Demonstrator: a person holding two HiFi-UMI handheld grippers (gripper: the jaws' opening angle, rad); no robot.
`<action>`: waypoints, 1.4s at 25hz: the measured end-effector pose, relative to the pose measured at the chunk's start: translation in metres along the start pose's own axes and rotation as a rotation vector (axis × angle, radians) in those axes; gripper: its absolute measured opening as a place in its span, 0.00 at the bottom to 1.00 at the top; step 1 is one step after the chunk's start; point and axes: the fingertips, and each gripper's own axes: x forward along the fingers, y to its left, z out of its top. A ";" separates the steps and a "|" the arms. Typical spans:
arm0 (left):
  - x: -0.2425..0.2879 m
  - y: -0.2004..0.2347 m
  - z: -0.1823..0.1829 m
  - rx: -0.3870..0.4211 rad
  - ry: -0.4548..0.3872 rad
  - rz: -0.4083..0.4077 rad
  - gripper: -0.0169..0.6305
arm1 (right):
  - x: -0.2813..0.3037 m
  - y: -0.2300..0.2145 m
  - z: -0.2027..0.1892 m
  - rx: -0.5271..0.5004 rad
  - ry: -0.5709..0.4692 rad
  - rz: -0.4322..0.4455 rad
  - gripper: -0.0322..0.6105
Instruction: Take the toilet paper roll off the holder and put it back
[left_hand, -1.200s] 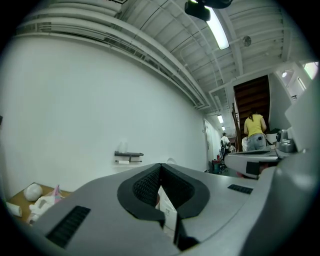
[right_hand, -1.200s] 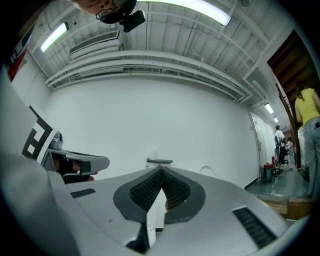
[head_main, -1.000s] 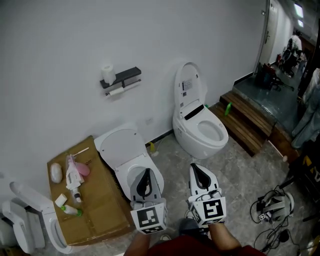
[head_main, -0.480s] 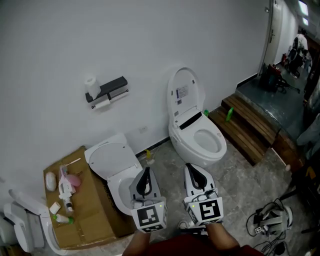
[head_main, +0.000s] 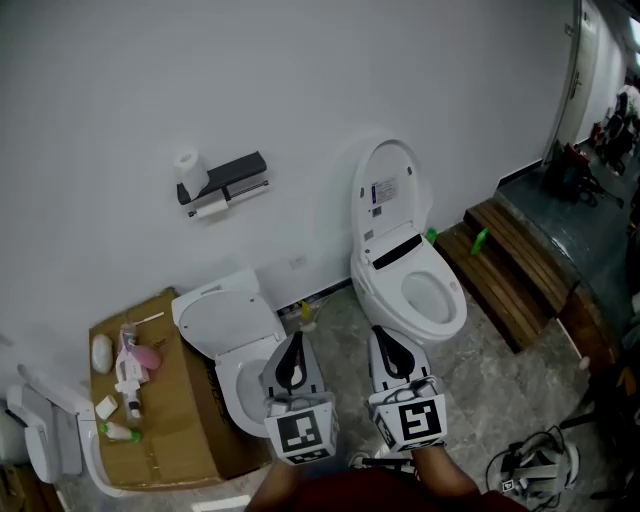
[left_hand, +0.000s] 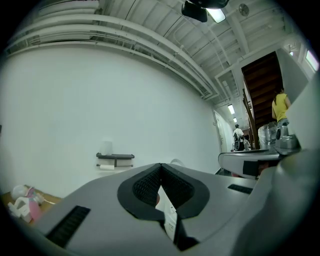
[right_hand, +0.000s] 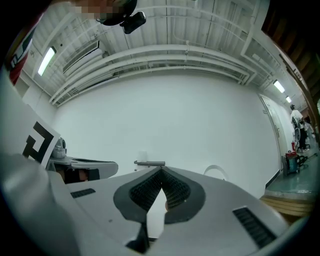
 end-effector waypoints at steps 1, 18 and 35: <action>0.008 0.004 -0.003 0.002 0.001 0.004 0.05 | 0.010 0.000 -0.003 0.003 0.000 0.006 0.07; 0.148 0.148 0.001 -0.049 -0.022 0.145 0.05 | 0.216 0.033 -0.018 -0.046 0.038 0.145 0.07; 0.254 0.239 -0.014 -0.036 -0.014 0.369 0.05 | 0.386 0.049 -0.053 -0.001 0.050 0.381 0.07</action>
